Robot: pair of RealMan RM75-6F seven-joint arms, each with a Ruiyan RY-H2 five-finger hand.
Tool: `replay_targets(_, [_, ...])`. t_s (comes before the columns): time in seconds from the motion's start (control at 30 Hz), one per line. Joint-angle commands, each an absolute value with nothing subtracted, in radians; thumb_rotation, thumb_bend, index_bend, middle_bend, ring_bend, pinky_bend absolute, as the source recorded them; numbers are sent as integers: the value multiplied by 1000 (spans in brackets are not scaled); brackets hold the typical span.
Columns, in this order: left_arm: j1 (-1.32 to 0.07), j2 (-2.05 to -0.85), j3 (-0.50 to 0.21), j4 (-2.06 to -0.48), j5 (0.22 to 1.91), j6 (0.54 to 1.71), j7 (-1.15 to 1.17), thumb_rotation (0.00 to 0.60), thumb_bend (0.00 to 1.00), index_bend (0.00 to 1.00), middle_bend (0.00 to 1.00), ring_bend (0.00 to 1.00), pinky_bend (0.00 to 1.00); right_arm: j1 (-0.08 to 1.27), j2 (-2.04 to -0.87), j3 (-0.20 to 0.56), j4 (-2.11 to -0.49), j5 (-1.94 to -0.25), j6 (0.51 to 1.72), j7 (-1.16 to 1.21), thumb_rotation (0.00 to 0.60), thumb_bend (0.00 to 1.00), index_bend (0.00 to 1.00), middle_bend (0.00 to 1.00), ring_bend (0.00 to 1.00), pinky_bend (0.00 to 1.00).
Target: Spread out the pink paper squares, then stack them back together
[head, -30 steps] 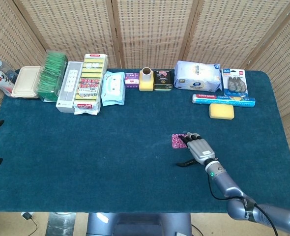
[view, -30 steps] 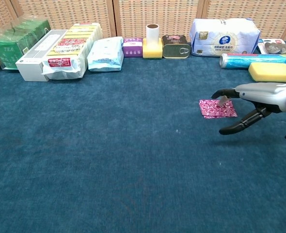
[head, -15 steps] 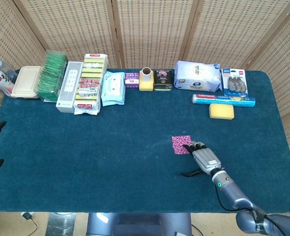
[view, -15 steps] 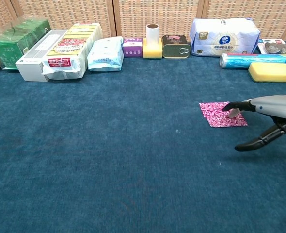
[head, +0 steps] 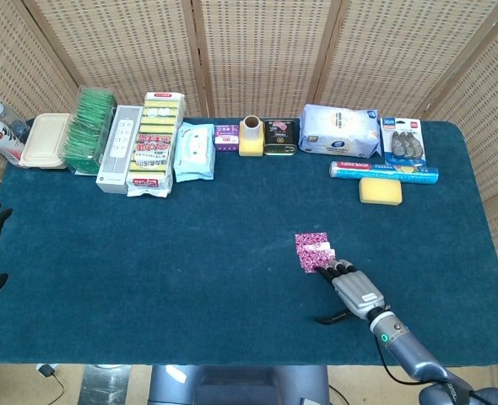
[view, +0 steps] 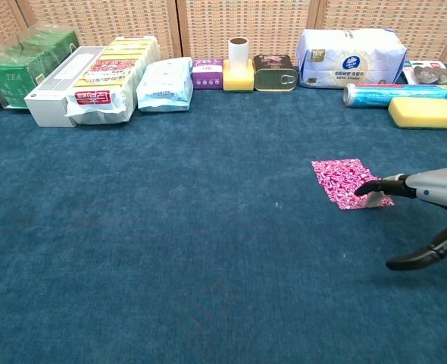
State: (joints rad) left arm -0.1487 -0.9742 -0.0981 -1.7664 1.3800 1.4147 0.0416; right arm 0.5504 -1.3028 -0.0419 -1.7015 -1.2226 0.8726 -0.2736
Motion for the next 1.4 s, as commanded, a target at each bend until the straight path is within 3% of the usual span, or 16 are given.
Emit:
replay_targets(0.03, [-148, -974, -98, -1766, 1380, 1416, 41, 600, 85, 0, 0, 0, 78, 549, -1295, -50, -1713, -1219, 867, -281, 249, 0, 0, 170, 67, 68])
replay_targets(0.43, [-146, -971, -98, -1765, 1382, 1419, 32, 600, 85, 0, 0, 0, 78, 562, -1298, -4, -1710, -1196, 893, -289, 252, 0, 0, 169, 67, 69])
replay_targets(0.67, [-146, -971, -97, -1764, 1386, 1420, 28, 600, 85, 0, 0, 0, 78, 580, -1334, 8, -1645, -1137, 845, -275, 251, 0, 0, 168, 67, 71])
replay_targets(1.4, [-144, -971, -95, -1767, 1385, 1419, 26, 600, 86, 0, 0, 0, 77, 538, -1300, -59, -1707, -1264, 872, -226, 251, 0, 0, 171, 71, 111])
